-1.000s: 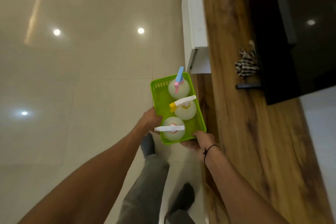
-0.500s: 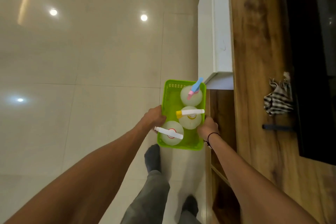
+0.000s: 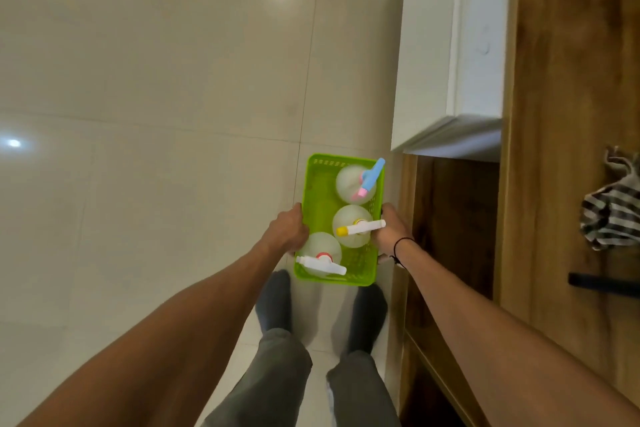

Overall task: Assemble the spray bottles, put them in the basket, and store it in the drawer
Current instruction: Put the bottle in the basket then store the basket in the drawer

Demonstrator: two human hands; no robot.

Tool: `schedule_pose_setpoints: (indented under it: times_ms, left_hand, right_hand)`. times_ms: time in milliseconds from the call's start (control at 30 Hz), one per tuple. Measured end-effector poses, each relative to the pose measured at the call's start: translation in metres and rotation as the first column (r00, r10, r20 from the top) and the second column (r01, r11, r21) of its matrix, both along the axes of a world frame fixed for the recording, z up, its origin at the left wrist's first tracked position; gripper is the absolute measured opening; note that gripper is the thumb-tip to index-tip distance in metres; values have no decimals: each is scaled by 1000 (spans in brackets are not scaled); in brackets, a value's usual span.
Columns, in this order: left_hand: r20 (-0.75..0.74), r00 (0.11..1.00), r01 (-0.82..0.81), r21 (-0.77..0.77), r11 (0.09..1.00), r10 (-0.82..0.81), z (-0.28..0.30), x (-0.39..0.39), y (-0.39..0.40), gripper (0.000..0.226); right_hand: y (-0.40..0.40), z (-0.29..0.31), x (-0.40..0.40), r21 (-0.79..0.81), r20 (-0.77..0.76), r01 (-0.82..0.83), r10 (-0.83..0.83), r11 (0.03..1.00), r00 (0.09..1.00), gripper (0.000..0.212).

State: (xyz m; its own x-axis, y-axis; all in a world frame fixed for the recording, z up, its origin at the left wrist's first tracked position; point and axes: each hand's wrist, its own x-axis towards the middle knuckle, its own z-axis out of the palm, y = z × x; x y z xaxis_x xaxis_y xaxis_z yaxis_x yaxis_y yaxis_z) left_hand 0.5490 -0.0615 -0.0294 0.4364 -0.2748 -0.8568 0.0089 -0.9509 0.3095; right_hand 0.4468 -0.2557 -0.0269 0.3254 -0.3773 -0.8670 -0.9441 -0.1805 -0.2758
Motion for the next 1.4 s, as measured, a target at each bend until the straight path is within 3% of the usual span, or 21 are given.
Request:
schedule_pose_setpoints:
  times_ms: [100,367,533,600,700,833,1033,1233,1400]
  left_hand:
    - [29,999,-21,-5,1000,21,-42,0,-6,34]
    - [-12,993,-120,-19,993,119,-137,3,-6,36]
    - [-48,977,-214,-105,971,209,-164,2,2,36]
    - [-97,963,-261,-116,958,251,-162,3,11,40]
    - [-138,958,-264,-94,960,250,-149,4,15,52]
    - [-31,971,-237,-49,970,236,-115,9,12,62]
    - [-64,937,-349,-164,923,343,-17,48,-16,41]
    - [-75,928,-370,-297,880,365,85,83,-68,36]
    - [-122,935,-355,-384,853,334,138,93,-102,35]
  right_hand:
    - [-8,-42,2,-1,14,5,-5,1000,1000,24]
    - [-14,-137,12,56,48,-15,12,998,999,25]
    - [-13,-160,10,18,50,-67,66,998,997,34]
    - [-12,-164,10,57,53,-38,35,998,998,27]
    - [-19,-162,6,106,18,14,-16,994,1000,21]
    - [-27,-145,3,-75,50,73,-69,995,996,45]
    - [-45,-51,30,-281,279,233,-154,931,948,34]
    - [-60,53,72,-293,480,411,-239,863,844,45]
    - [-56,105,80,-318,560,511,-277,799,781,46]
